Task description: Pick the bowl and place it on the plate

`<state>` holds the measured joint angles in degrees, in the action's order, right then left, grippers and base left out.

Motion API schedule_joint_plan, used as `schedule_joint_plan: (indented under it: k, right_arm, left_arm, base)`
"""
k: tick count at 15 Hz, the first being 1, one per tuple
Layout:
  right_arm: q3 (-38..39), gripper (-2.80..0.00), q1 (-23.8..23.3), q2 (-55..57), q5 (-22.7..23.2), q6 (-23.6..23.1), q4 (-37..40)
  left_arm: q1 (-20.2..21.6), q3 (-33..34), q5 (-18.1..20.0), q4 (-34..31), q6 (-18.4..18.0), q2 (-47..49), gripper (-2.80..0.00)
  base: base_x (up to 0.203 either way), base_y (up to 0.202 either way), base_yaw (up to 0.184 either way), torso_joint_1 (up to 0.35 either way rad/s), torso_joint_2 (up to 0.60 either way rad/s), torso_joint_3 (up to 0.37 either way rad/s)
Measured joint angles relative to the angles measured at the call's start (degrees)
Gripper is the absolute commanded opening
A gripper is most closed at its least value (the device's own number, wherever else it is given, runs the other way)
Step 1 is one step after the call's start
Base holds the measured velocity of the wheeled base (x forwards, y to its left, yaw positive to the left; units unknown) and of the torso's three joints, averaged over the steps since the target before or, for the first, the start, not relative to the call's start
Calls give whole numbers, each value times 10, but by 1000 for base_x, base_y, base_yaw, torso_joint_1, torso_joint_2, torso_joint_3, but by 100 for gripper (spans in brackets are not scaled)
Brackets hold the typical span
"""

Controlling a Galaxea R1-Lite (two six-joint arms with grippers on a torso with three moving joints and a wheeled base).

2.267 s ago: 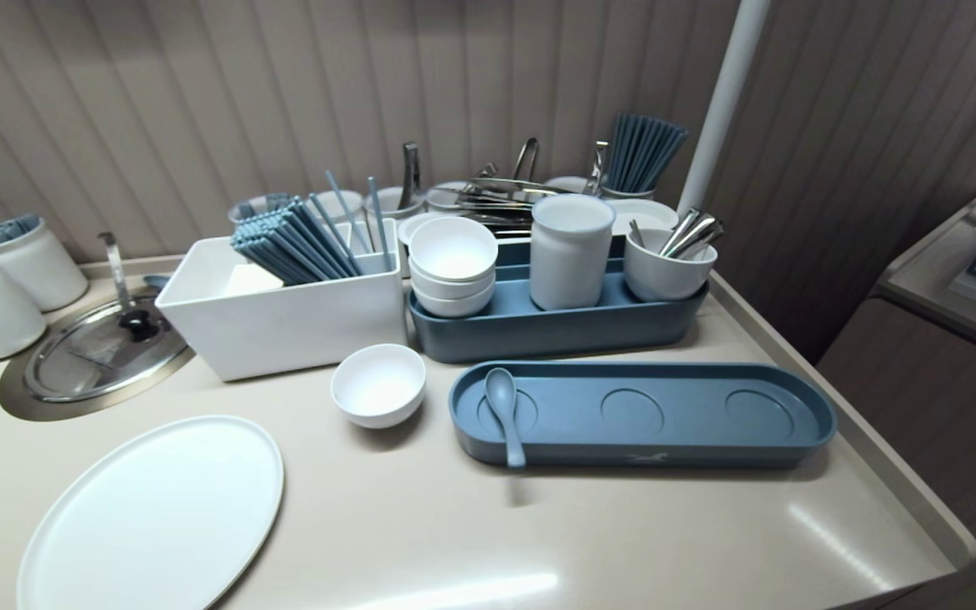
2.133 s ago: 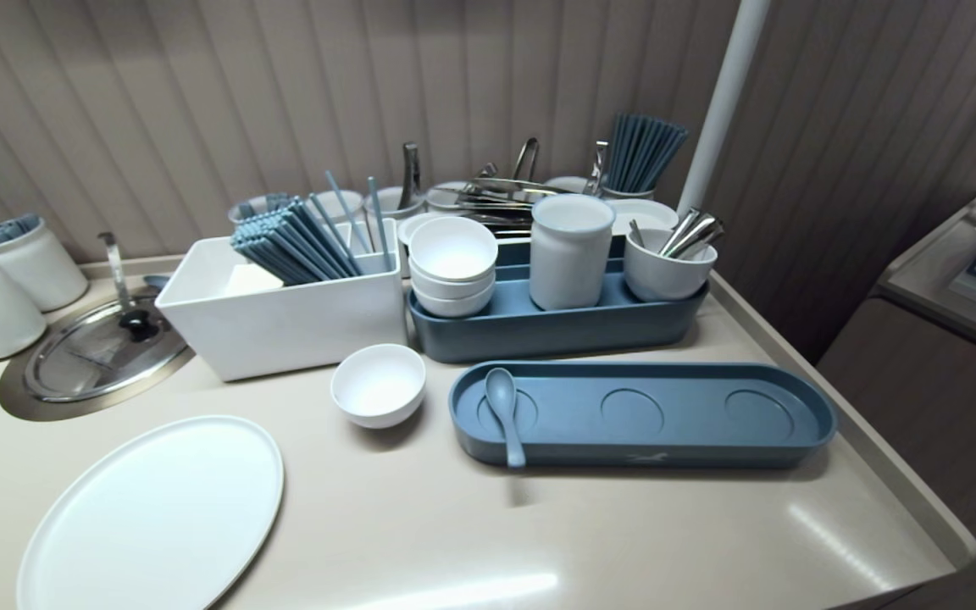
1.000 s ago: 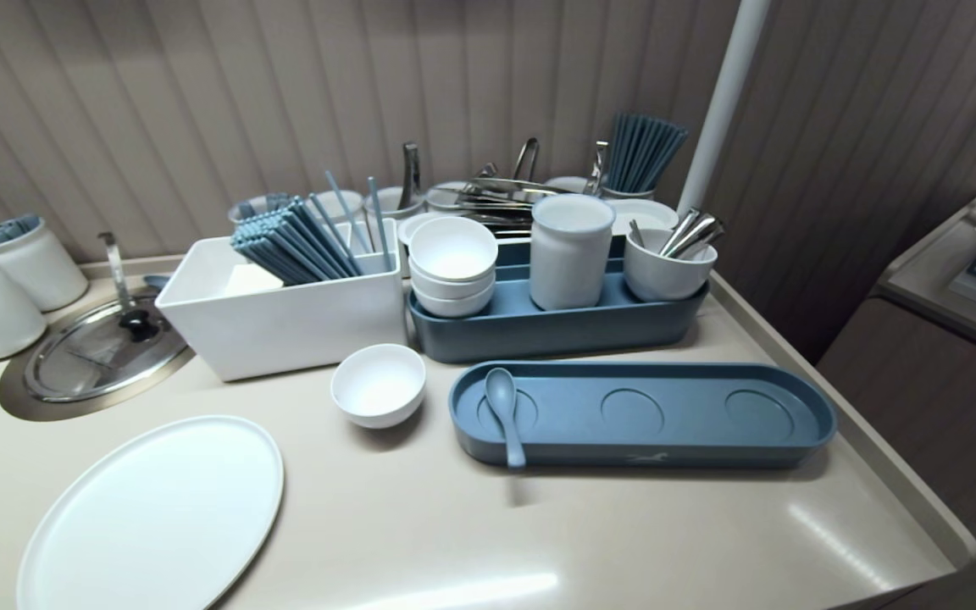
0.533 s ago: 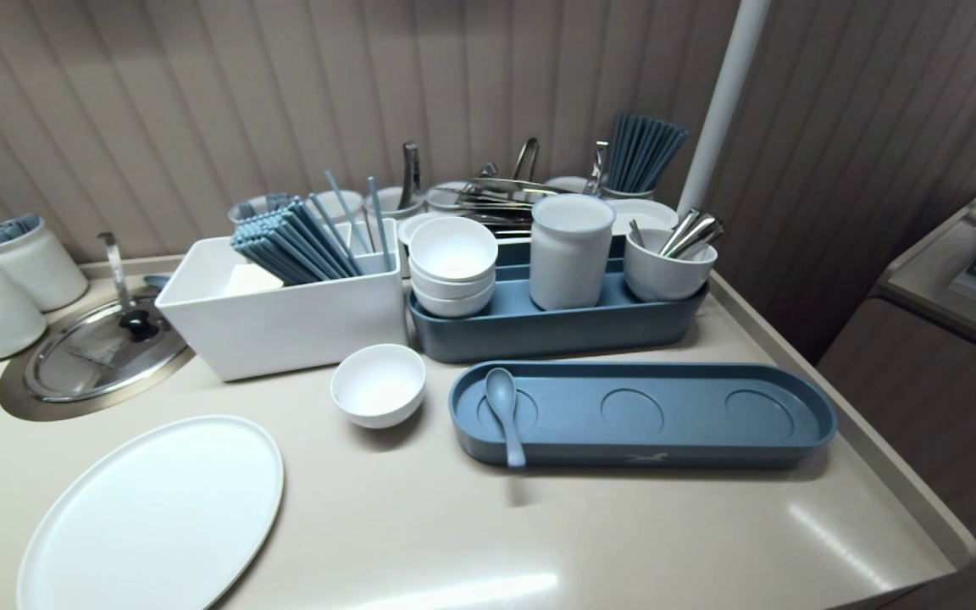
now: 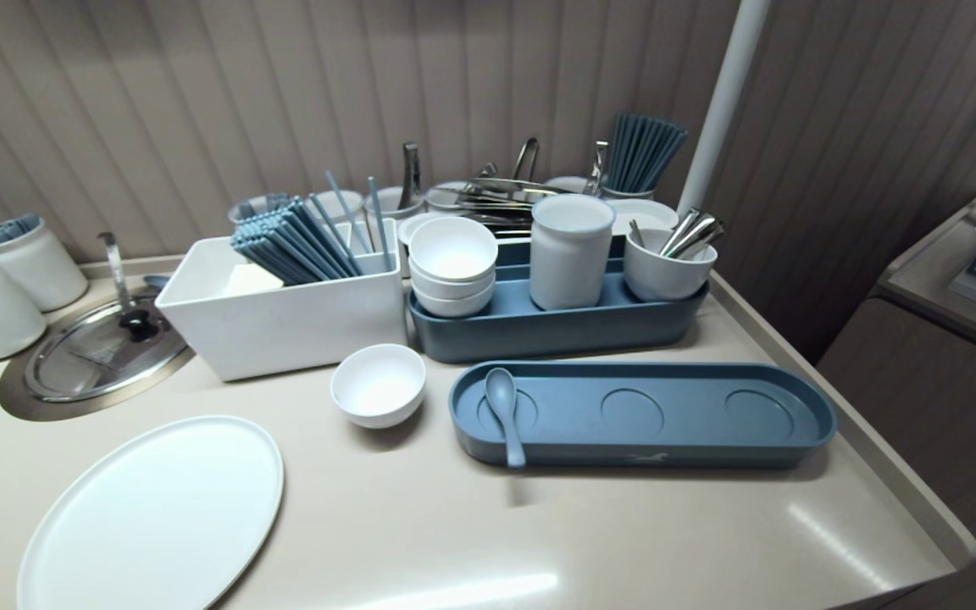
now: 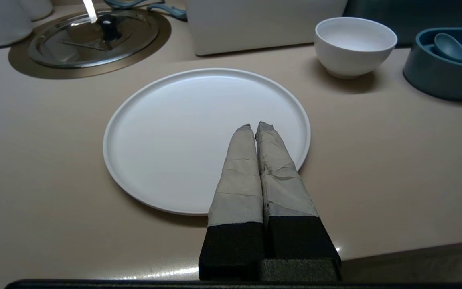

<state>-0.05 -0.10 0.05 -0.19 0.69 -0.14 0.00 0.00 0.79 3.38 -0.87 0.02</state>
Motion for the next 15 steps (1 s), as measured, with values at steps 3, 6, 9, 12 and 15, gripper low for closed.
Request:
schedule_joint_plan:
  k: [3,6,9,12,15]
  right_arm:
    - [0,-280,0,0,0,0,0]
    - [0,-280,0,0,0,0,0]
    - [0,-280,0,0,0,0,0]
    - [0,-280,0,0,0,0,0]
    - [0,-280,0,0,0,0,0]
  left_arm:
    - [0,-53,12,2,-3,4,-280]
    - [1,-159,76,-43,-4,30,-280]
    - [2,-199,94,-55,-4,67,-280]
    - [3,-245,91,-55,-4,124,-280]
    - [4,-279,94,-73,-6,175,-280]
  base:
    - [0,0,0,0,0,0]
    - [0,0,0,0,0,0]
    - [0,0,0,0,0,0]
    - [0,0,0,0,0,0]
    - [0,0,0,0,0,0]
